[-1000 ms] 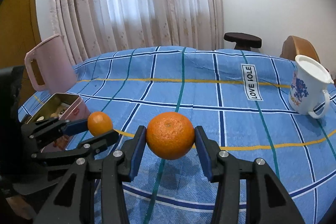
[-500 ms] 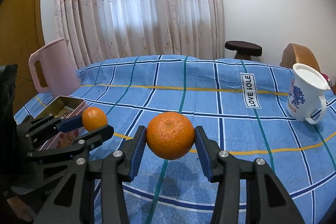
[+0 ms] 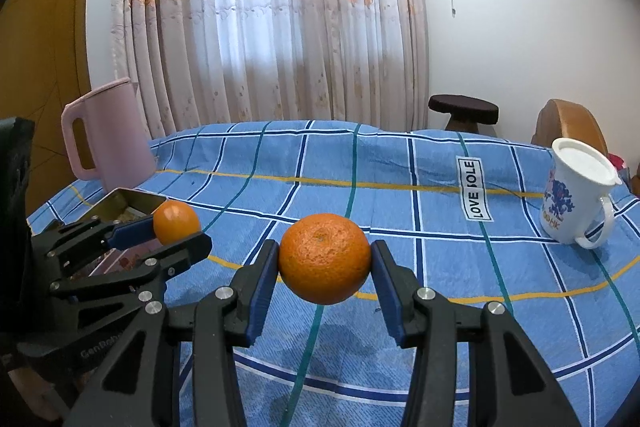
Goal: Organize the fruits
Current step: 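Carry both oranges over the tin with both grippers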
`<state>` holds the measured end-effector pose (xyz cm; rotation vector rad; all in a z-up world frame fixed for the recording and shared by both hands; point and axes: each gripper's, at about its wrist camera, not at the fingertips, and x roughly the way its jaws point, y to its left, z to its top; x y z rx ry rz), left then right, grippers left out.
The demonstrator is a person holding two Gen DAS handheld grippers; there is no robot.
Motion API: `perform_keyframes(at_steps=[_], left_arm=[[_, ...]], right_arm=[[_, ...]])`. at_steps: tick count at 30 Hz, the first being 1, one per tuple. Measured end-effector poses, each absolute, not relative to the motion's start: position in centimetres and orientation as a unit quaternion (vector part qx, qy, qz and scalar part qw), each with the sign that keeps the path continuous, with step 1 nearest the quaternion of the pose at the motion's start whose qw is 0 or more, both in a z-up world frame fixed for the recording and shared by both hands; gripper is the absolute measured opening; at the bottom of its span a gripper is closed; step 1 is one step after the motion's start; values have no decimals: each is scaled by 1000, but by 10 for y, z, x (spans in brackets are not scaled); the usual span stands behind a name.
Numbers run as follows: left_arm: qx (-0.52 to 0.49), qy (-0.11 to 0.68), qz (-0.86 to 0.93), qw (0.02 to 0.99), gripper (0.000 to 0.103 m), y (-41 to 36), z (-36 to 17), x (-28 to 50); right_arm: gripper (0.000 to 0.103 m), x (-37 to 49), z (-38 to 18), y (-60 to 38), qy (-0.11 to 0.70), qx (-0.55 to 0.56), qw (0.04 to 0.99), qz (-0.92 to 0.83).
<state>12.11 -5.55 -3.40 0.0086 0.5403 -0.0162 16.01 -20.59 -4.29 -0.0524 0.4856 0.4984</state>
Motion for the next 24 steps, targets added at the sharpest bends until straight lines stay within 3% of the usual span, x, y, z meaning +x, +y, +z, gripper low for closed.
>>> perform_keyframes(at_steps=[24], left_arm=[[1,237,2,972,45,-50,-28,99]], right_arm=[[49,146,-39,-203,221,-43,944,239]])
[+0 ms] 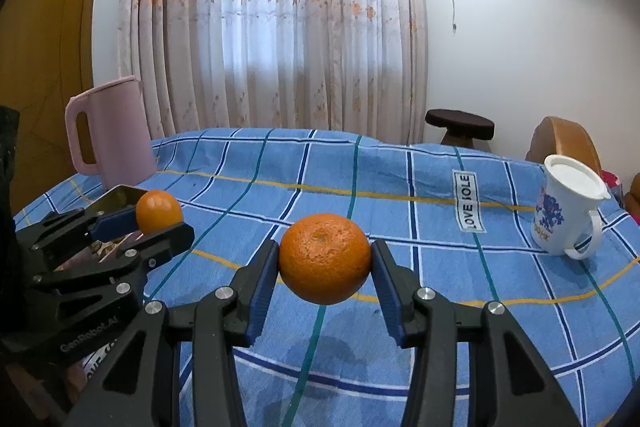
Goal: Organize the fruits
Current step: 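Carry both oranges over the tin with both grippers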
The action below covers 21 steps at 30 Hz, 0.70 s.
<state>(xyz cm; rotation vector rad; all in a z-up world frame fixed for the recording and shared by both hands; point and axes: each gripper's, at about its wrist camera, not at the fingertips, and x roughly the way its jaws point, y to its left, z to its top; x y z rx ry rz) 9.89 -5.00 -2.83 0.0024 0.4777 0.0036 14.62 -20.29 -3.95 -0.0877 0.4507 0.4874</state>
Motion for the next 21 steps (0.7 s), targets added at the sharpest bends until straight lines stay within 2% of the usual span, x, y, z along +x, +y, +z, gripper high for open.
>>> perform_keyframes(at_steps=[10,16,21], left_arm=[[-8,265,-5,964,45,-33,-25,79],[-16,244,44,969,45,18,-2,50],[-23,256,85,963,45,59,-1,45]], right_arm=[[49,142,-34,-183,246,-40,931,268],[49,132,-9,-141,232,-42,917,323],[49,123,-1,-97,228,-53,899,370]])
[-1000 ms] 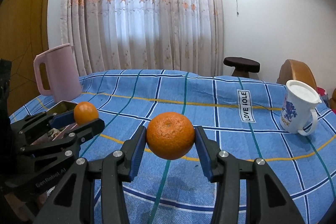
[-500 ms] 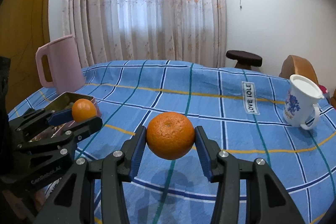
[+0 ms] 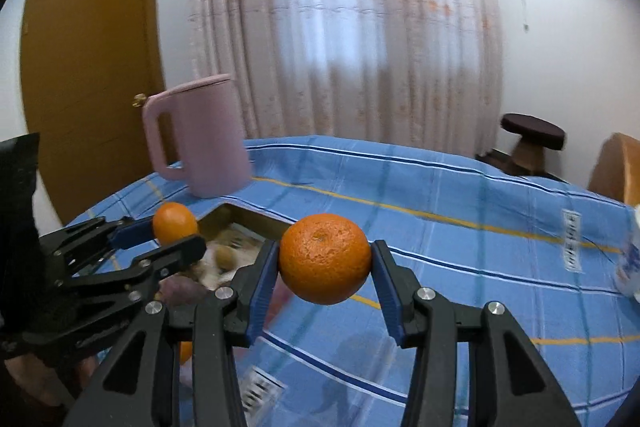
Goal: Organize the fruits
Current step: 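Carry both oranges over the tin with both grippers, then open the right gripper to drop its orange in the tin while the left drops its orange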
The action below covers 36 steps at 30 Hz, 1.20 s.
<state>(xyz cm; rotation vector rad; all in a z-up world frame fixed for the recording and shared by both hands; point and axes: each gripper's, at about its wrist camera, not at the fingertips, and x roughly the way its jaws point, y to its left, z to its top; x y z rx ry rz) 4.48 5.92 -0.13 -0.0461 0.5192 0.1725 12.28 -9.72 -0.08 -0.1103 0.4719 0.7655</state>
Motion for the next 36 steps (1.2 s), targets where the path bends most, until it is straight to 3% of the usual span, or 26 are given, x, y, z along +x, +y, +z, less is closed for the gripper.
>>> perform_keyframes(at_steps=[11,28,32,36], left_arm=[[-49,305,127,943,45,110,-30,48],[-48,330,131,933,47,120,-45,44],[-48,324,132,936,54,119,-42,39],[-51,314,133,939,71,117,-34,30]], right_arm=[[49,113,-23,-28,256,-100,867,416],[49,109,-55,1,306,-140,839,428],[51,101,-52,-1,299,-150,840,427],[61,95,-44,-12,290,-140,848,421]])
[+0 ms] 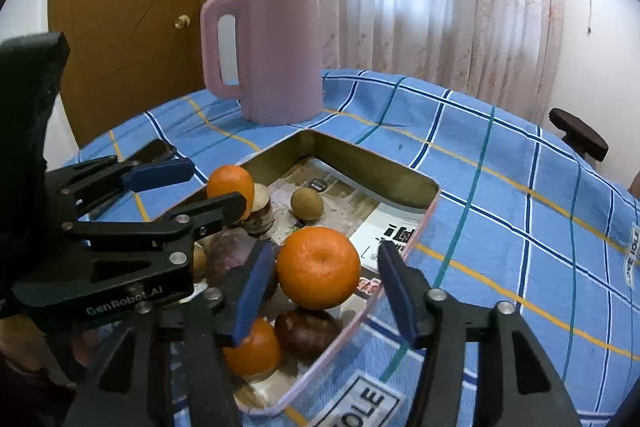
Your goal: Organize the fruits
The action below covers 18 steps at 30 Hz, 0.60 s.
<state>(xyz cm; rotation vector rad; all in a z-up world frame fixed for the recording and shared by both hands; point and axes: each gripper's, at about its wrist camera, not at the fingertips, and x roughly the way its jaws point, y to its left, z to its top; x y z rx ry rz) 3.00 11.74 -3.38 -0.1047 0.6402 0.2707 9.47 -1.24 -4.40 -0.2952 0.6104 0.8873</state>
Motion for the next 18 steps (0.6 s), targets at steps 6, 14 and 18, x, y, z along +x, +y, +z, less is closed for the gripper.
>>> perform_keyframes(at_steps=[6,14,18], left_arm=[[-55,280,133,949,91,111,-14,11],[-43,262,130,955,98,100,-1,-3],[-48,259,134,955,100,99,2,-6]], right_arm=[[68,78,-28,-36,261,-139,872,390],[69,62,-10,-56,233,-137,890,367],[69,60,-8,-64,228,-132,896,357]])
